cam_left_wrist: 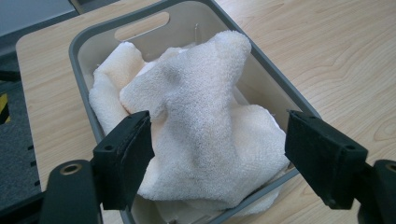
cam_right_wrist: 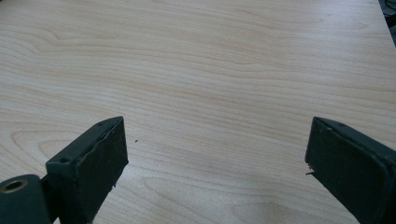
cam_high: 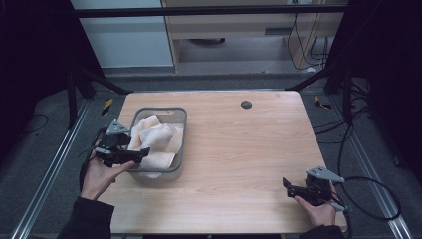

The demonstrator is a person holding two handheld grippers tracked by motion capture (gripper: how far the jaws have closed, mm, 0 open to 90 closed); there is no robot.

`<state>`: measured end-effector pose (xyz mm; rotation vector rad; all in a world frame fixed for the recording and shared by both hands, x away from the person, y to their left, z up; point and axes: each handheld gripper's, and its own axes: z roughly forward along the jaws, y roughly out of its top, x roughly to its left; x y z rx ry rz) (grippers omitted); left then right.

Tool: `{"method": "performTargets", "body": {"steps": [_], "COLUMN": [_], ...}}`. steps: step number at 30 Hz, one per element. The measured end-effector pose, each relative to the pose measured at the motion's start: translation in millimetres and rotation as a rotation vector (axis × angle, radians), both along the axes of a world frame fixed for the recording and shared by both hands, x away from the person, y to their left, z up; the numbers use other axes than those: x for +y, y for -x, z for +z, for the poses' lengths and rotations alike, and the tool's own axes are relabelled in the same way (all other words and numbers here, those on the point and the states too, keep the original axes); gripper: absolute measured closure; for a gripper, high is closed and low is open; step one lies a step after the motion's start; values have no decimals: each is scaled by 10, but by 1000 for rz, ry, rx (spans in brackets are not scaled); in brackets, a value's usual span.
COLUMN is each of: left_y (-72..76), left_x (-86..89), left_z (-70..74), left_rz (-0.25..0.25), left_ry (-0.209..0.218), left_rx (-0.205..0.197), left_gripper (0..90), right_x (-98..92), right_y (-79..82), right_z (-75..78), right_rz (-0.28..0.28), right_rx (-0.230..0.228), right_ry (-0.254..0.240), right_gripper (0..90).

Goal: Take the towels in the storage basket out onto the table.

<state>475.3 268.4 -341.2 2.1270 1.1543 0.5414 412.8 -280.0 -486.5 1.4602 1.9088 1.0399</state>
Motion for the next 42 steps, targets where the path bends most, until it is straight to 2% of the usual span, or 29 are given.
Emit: {"method": "performTargets", "body": {"steps": [13, 21, 25, 34, 42], "left_y": [-178, -246, -281, -349, -410], "left_x": [-56, -87, -100, -145, -179], "left_z": [-65, -117, -139, -237, -329], "left_rz": [-5, -9, -11, -29, -18], "left_ry": [-43, -71, -95, -121, -144], "left_rx": [56, 75, 98, 135, 158], "left_gripper": [266, 302, 329, 388, 442], "right_x": [1, 3, 2, 7, 15], "right_y": [-6, -6, -11, -13, -16], "right_z": [-4, -3, -9, -12, -18], "right_rz": [4, 6, 10, 14, 22], "right_rx": [4, 10, 8, 13, 18], "right_ry": [3, -4, 3, 1, 6], "right_gripper": [60, 62, 62, 63, 63]}}
